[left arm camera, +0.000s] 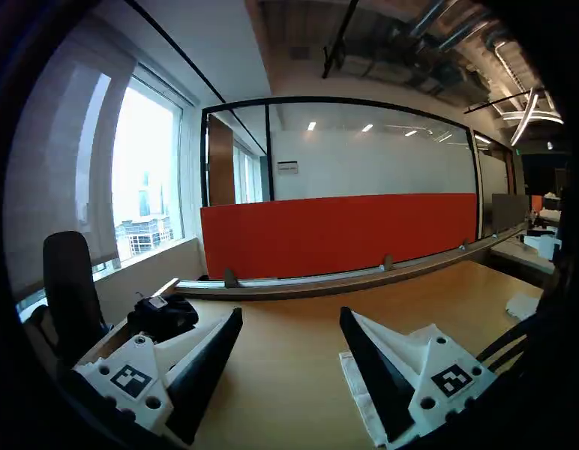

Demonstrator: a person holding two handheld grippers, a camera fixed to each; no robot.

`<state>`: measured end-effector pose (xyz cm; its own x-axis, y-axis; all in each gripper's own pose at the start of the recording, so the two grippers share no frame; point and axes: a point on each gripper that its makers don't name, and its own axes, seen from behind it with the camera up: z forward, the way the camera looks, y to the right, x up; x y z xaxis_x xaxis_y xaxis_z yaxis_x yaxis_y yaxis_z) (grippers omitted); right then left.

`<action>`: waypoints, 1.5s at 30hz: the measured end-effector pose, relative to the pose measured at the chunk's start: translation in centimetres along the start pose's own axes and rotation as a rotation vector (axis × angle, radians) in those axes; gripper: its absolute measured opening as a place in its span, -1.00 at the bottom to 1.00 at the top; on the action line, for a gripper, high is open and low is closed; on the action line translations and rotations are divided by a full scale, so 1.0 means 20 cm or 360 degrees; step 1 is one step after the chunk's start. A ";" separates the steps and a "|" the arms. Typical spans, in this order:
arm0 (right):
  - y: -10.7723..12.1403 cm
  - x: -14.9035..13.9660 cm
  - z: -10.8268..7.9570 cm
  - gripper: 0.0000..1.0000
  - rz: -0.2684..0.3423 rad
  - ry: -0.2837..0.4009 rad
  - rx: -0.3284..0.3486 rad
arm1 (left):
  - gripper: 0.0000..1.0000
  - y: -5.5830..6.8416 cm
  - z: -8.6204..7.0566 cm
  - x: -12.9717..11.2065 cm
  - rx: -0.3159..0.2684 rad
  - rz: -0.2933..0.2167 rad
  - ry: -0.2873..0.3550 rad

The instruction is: Fold towel

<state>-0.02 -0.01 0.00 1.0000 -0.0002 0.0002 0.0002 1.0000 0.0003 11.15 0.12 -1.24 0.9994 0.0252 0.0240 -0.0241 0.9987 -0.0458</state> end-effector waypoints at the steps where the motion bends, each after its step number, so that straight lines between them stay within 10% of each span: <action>1: -0.01 -0.02 0.00 0.99 -0.0007 -0.0008 0.0011 | 0.93 0.01 0.00 0.00 -0.0016 0.0004 -0.0012; 45: -0.52 -0.44 -0.14 1.00 -0.0486 -0.0633 0.0886 | 0.93 0.43 -0.07 -0.26 -0.0724 0.0234 -0.0515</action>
<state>-8.78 -10.42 -2.74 0.8801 -0.3832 0.2804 0.1719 0.8076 0.5642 5.73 8.56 -3.16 0.9260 0.2463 0.2861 -0.0773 0.8655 -0.4949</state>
